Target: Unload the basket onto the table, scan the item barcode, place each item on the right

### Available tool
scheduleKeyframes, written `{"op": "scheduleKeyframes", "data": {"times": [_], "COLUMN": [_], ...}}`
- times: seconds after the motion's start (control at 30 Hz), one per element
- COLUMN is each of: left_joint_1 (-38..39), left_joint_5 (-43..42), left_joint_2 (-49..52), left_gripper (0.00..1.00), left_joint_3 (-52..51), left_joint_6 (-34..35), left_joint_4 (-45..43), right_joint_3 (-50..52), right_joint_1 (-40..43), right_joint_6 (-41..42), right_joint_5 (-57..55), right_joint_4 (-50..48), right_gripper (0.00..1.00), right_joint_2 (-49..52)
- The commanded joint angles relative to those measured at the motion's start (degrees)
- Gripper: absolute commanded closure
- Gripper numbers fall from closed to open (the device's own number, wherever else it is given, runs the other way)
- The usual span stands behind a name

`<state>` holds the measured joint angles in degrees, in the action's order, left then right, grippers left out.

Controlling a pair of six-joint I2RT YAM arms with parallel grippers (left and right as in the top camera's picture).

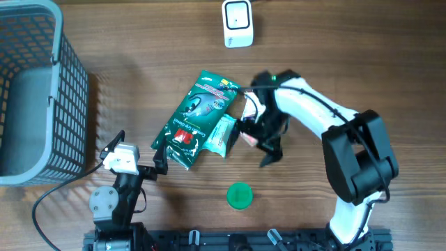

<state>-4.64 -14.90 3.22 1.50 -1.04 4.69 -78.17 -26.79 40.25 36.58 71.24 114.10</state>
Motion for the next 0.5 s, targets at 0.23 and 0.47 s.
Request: {"op": "scheduleKeyframes", "data": {"times": [0.23, 0.47], "left_joint_1": [-0.3, -0.3], "left_joint_5": [-0.1, -0.1], "left_joint_2": [0.0, 0.0], "left_gripper": [0.00, 0.00], "left_joint_3": [-0.4, -0.4], "left_joint_6": [0.0, 0.0], "left_joint_4": [-0.1, -0.1], "right_joint_3": [-9.0, 7.2], "right_joint_1": [-2.5, -20.0], "right_joint_6": [4.2, 25.9], "right_joint_5": [-19.4, -42.5], "right_joint_4": [16.2, 6.5], "right_gripper": [0.00, 0.00], "right_joint_2": [-20.3, -44.7]}}
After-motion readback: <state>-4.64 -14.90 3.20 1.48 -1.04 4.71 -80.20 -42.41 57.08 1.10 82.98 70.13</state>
